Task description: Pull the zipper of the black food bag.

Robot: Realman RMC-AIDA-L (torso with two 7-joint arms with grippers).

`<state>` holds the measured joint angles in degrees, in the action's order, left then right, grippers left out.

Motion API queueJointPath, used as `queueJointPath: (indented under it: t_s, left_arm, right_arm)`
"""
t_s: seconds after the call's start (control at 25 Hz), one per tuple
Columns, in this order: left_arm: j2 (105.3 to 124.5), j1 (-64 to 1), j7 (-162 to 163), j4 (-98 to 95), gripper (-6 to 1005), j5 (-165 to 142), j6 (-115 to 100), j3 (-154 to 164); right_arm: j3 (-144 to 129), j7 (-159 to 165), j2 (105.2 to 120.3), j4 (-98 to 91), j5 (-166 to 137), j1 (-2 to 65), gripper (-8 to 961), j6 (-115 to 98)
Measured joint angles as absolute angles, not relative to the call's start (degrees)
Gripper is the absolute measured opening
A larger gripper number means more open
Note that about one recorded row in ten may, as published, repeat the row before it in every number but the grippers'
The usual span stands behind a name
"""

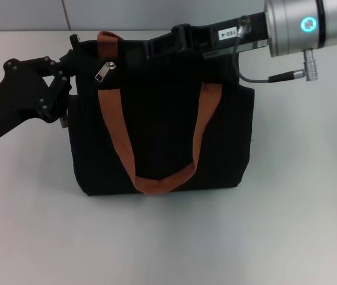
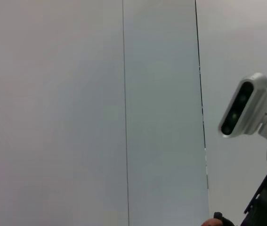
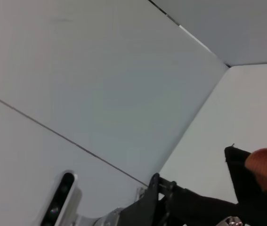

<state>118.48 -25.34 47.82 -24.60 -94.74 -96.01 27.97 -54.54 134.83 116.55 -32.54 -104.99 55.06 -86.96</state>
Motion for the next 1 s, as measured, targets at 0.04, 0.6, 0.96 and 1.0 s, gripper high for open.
queueJointPath:
  t_s: [0.04,0.6,0.96,1.0]
  left_arm:
    - [118.48,-25.34,47.82,-24.60,42,-94.74,-96.01,27.97]
    - [118.50,-25.47,47.74,-23.35,52,-94.75,-96.50,28.21]
    - [118.47,-25.75,47.72,-23.26,58,-94.75,-96.54,28.21]
    - [118.48,-25.78,47.72,-23.26,58,-94.75,-96.57,28.23]
  right_arm:
    - [-54.54,134.83,116.55,-32.54,-104.99,55.06,232,-86.96]
    - [-58.83,137.89,118.10,-31.15,-104.99,56.75,230,-81.38]
    - [-58.29,138.70,118.96,-29.69,-104.26,56.84,229,-79.05]
    - [-58.28,138.71,118.99,-29.63,-104.22,56.85,229,-78.91]
